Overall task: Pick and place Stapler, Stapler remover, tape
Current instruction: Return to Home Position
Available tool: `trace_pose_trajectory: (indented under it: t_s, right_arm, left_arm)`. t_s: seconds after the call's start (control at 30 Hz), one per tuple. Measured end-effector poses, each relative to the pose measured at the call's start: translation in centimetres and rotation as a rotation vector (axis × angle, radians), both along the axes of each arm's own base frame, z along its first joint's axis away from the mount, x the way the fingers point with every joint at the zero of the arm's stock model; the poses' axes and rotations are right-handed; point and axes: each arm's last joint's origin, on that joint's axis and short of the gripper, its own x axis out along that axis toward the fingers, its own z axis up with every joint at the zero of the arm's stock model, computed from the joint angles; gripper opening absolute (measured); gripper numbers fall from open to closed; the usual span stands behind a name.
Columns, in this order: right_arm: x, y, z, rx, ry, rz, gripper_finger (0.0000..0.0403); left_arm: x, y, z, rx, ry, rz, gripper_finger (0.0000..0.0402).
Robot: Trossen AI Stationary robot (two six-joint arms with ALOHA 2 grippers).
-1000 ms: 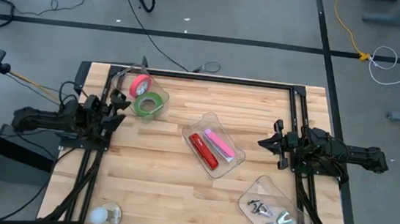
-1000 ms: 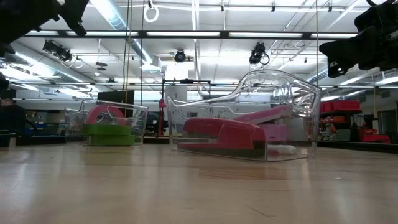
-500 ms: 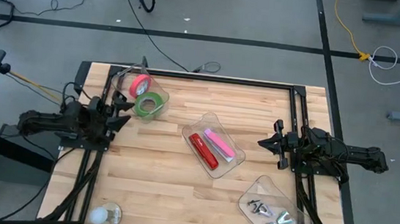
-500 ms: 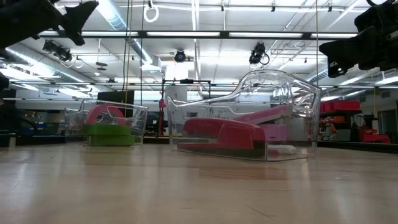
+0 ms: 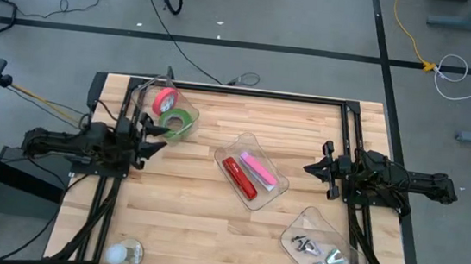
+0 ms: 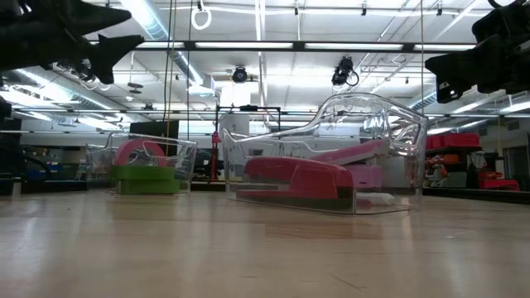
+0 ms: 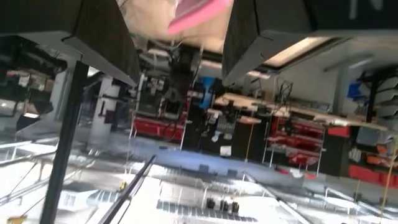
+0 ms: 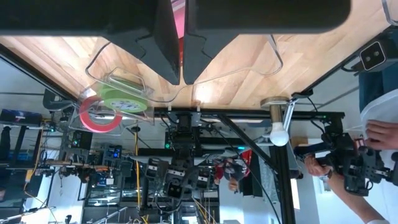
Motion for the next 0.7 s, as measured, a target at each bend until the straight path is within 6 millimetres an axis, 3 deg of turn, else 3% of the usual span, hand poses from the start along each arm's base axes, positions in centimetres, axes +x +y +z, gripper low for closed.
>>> trace_pose_trajectory:
  t_s: [0.43,0.7]
  right_arm:
    - [0.0,0.0,0.0,0.000,0.000,0.000,0.0023]
    - [0.0,0.0,0.0,0.000,0.000,0.000,0.0023]
  left_arm:
    - [0.3,0.0,-1.2,0.004,0.126,-0.002,0.0232]
    - [0.4,-0.4,-1.3,0.094,0.149,-0.117,0.0232]
